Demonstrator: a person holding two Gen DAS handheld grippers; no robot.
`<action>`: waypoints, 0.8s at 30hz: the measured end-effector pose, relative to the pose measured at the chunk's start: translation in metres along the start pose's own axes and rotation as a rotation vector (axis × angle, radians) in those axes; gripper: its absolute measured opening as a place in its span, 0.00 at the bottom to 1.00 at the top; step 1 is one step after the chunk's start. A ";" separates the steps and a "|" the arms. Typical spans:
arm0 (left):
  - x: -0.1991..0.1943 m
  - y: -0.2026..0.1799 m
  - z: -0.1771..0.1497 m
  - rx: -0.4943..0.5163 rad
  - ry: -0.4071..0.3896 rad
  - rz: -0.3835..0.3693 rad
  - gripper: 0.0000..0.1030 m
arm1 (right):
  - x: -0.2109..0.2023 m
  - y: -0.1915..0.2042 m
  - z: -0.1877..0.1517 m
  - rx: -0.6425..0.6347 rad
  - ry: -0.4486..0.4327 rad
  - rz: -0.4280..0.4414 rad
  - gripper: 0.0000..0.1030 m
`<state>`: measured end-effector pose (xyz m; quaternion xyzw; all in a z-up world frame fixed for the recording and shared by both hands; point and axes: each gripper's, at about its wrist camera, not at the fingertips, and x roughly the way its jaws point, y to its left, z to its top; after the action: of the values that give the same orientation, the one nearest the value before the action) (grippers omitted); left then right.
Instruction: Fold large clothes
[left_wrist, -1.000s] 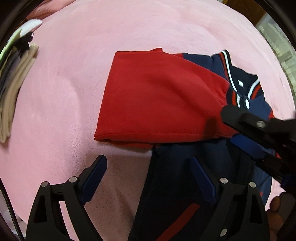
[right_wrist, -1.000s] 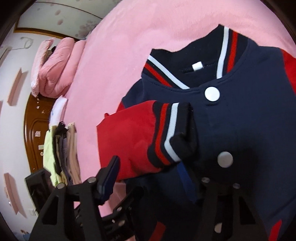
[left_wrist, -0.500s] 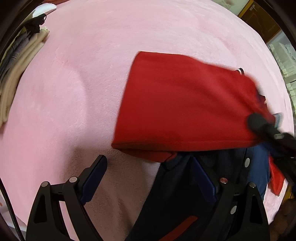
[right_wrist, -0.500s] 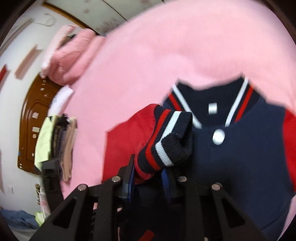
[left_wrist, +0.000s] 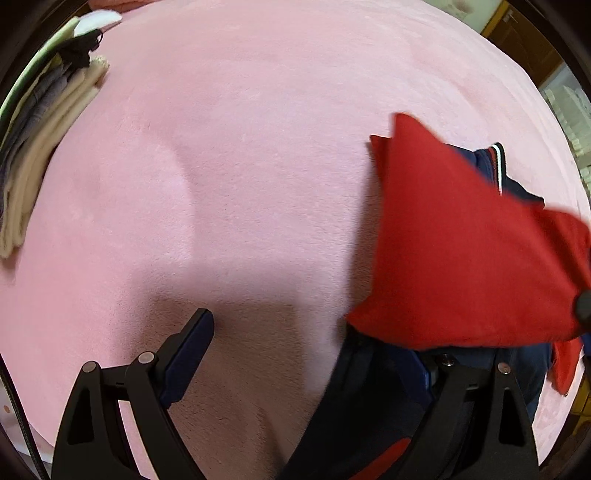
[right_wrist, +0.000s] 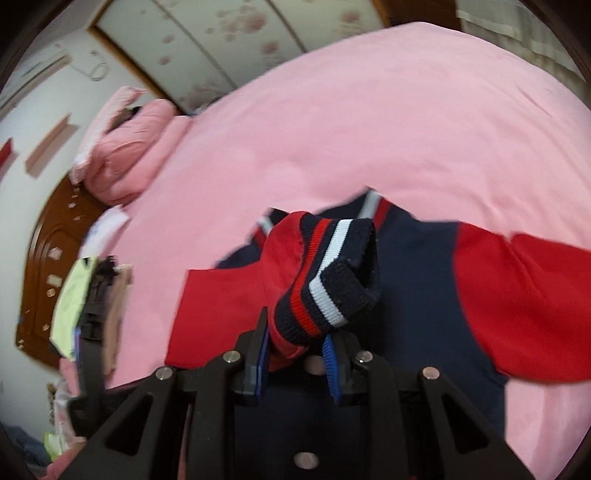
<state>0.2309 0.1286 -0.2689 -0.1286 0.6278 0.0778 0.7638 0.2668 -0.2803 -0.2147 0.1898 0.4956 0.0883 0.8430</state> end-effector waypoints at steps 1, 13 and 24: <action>0.000 0.005 -0.002 -0.012 0.004 -0.009 0.88 | 0.002 -0.006 -0.001 0.008 0.009 -0.036 0.24; 0.000 0.010 -0.004 0.026 0.003 0.023 0.88 | 0.009 -0.054 -0.017 0.176 0.069 -0.180 0.29; -0.075 -0.001 -0.023 0.110 -0.070 -0.143 0.88 | -0.042 -0.035 -0.022 0.190 -0.139 -0.030 0.45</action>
<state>0.1946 0.1246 -0.1996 -0.1279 0.5932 -0.0071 0.7948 0.2259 -0.3208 -0.2050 0.2669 0.4449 0.0151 0.8548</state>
